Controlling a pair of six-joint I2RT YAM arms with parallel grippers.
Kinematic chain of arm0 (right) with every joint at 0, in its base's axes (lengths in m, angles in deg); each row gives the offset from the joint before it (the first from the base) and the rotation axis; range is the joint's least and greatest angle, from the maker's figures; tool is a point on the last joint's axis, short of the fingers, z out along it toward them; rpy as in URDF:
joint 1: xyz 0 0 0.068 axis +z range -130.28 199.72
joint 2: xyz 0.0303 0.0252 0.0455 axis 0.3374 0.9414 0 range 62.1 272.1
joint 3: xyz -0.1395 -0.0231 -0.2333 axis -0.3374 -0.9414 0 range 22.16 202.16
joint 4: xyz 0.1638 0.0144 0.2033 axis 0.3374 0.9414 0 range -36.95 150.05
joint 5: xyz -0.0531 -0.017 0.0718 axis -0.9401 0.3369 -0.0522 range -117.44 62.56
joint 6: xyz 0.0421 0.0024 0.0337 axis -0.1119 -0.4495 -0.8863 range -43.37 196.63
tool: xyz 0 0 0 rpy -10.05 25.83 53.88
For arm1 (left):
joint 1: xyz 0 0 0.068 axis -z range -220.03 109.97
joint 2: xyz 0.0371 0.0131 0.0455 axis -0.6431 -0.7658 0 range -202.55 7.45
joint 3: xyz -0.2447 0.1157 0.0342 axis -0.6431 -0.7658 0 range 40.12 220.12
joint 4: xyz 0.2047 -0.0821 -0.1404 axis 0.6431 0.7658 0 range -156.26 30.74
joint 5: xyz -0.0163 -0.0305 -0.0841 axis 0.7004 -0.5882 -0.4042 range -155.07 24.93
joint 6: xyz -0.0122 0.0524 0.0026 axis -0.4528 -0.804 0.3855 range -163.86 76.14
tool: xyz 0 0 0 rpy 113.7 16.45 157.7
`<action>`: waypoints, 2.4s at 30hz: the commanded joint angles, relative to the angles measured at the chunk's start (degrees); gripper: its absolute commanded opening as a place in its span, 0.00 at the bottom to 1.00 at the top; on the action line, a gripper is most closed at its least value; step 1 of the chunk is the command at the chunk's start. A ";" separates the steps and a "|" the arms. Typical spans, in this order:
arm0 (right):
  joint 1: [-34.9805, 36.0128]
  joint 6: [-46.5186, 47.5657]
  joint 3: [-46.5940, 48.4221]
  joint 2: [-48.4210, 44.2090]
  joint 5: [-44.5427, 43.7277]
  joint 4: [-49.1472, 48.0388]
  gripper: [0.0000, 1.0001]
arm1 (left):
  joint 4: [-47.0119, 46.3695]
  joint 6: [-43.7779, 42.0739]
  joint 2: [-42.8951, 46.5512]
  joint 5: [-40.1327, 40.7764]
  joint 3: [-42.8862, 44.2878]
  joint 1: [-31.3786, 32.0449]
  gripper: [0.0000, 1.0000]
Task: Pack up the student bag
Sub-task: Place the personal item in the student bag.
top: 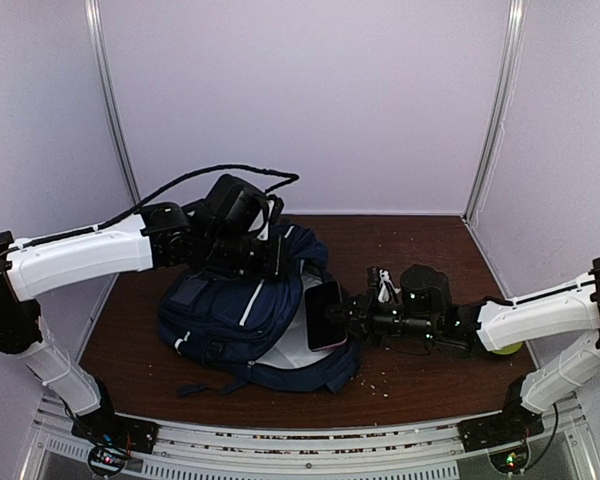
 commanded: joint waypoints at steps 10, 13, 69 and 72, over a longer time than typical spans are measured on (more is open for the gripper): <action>2.69 -4.17 13.52 16.60 -6.38 3.97 0.21 | -13.91 2.70 6.89 -0.12 -4.74 1.12 0.00; 3.13 -1.57 16.00 16.85 -7.63 9.16 0.45 | -13.98 2.46 7.02 -0.62 -5.12 1.12 0.00; 6.77 26.52 17.01 -2.15 -30.31 44.35 0.56 | -9.55 -11.03 6.70 -13.60 -13.03 1.30 0.78; 6.87 25.68 14.78 -3.99 -28.75 42.93 0.56 | -5.05 -12.59 11.04 -9.20 -15.34 1.30 0.81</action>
